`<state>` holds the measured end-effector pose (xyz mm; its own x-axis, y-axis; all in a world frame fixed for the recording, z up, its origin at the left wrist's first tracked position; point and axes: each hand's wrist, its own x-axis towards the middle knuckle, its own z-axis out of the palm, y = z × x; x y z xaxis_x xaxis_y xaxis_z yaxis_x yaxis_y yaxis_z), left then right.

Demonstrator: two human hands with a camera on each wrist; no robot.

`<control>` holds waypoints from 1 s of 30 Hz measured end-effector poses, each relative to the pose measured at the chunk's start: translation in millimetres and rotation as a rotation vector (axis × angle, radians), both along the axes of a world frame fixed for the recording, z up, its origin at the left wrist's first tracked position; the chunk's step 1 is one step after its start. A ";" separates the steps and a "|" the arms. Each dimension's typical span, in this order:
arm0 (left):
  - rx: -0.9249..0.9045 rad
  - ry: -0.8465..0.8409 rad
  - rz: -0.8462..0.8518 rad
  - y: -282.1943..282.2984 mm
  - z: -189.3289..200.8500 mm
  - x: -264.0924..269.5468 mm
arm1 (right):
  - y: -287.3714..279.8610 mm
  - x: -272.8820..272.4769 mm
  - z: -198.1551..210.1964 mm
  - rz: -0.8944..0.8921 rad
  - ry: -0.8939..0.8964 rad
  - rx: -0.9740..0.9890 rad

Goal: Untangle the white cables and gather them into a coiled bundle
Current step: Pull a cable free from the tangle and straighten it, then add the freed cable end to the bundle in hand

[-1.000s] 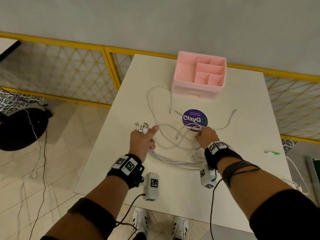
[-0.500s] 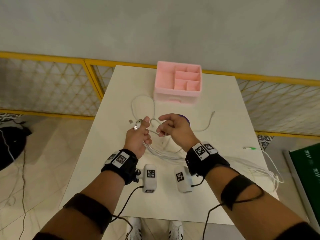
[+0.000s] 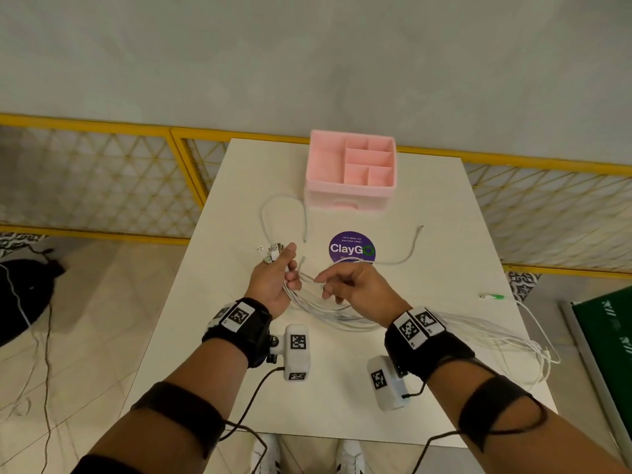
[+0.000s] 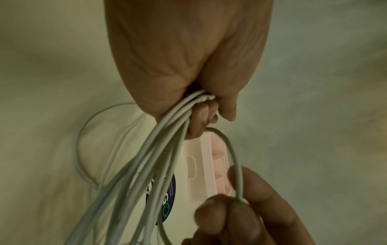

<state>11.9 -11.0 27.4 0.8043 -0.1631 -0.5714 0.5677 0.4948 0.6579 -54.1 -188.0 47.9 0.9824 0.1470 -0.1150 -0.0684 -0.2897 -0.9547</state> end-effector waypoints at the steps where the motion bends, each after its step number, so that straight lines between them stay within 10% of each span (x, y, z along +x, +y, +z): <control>1: -0.004 0.028 0.019 -0.1 -2.7 -0.5 | 0.9 1.2 -0.5 -0.039 -0.006 0.034; 7: 0.071 0.064 -0.048 2.4 -10.4 -6.3 | 5.9 10.5 10.2 -0.280 -0.071 0.161; 14: -0.065 0.075 -0.019 4.1 -2.0 -1.0 | 5.8 -2.6 3.6 0.035 0.008 0.030; 30: 0.131 -0.077 0.174 -6.8 -0.4 -4.5 | -23.7 -18.4 0.8 0.140 0.174 -0.005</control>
<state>7.4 -17.8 27.0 0.8560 0.0534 -0.5143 0.4269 0.4884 0.7611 -72.5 -211.7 48.7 0.9177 0.2795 -0.2824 -0.1912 -0.3124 -0.9305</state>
